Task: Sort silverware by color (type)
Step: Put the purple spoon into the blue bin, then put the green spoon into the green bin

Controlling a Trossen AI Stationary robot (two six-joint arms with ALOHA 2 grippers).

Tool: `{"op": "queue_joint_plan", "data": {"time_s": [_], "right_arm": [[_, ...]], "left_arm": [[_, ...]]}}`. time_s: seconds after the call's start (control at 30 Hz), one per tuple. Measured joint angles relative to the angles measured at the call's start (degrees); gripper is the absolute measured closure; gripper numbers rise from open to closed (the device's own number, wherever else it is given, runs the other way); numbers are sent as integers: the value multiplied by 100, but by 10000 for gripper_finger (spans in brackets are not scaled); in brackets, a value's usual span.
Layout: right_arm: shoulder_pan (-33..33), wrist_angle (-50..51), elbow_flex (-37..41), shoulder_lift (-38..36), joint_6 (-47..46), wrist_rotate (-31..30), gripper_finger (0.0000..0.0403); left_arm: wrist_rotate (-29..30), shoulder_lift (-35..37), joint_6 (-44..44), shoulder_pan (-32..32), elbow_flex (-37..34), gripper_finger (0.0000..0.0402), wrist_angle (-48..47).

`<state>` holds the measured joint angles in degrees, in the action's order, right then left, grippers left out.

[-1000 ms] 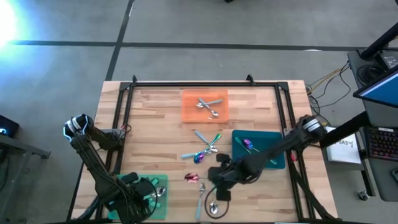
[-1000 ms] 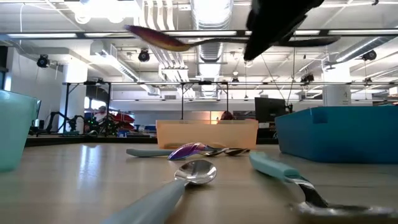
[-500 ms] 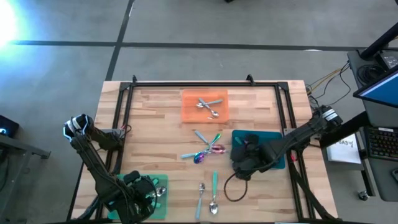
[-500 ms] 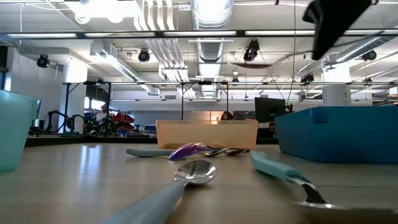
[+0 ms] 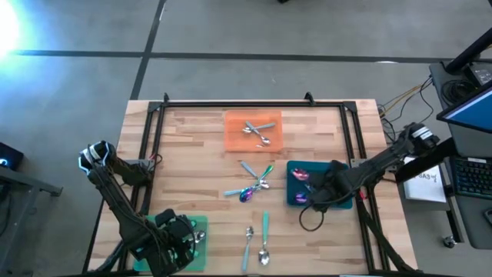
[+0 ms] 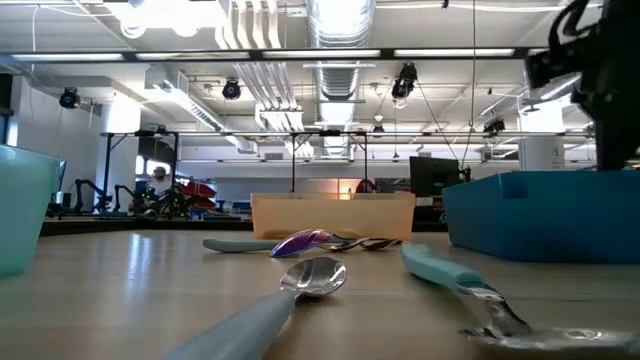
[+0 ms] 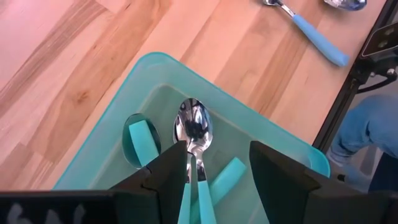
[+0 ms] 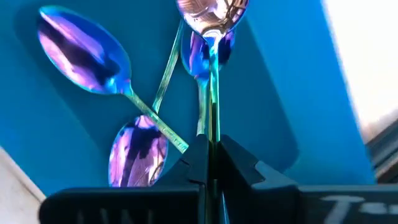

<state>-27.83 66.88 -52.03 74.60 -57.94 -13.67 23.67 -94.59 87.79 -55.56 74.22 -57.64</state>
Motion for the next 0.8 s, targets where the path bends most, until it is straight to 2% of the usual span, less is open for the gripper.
{"op": "queue_joint_plan", "data": {"time_s": [0.27,0.6,0.7,0.8], "right_arm": [[-2,-447,472,-69,-399,212,383],[-2,-451,13,-69,-397,212,284],[-2,-719,-359,-67,-64,207,271],[-43,-1765,-603,-54,913,199,273]], "left_arm": [[1,0,0,5,0,242,96],[1,0,-2,6,0,242,146],[62,0,-3,16,0,243,169],[180,0,-48,27,0,243,262]]}}
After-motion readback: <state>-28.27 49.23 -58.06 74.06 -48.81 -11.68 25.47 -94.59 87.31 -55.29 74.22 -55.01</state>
